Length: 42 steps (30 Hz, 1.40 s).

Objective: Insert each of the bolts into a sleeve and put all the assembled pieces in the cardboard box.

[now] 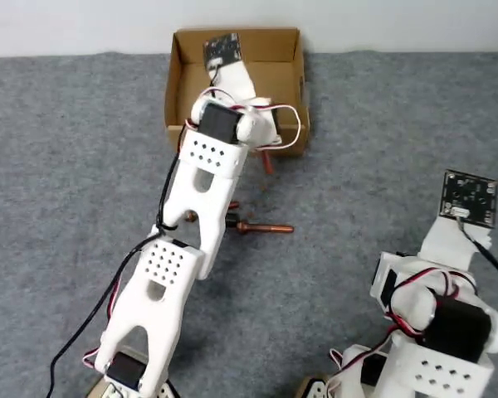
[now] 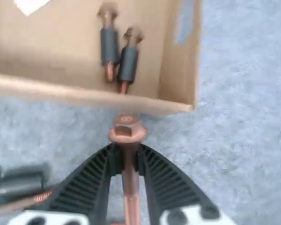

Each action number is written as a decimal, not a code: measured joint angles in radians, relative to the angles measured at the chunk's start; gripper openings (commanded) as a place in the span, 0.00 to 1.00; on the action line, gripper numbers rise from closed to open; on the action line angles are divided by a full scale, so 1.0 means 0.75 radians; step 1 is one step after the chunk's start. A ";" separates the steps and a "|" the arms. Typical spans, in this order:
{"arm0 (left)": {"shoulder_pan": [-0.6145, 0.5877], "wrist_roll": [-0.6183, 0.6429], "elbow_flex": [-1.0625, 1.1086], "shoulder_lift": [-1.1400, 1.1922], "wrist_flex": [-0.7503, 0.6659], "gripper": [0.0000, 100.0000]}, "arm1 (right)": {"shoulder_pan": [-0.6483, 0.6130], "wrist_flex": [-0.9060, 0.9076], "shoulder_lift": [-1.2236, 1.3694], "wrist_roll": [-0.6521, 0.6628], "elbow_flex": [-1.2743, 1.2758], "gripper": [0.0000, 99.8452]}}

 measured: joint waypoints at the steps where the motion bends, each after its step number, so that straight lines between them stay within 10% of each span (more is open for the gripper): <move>1: 0.000 -0.035 -0.004 -0.008 0.000 0.00 | 0.000 0.000 0.000 0.000 0.000 0.01; 29: 0.039 -0.536 0.029 -1.019 0.000 0.00 | 0.000 0.000 -0.006 0.158 0.033 0.01; 42: 0.039 -0.550 1.095 -1.858 0.000 0.00 | -0.082 -0.037 0.000 0.158 0.127 0.01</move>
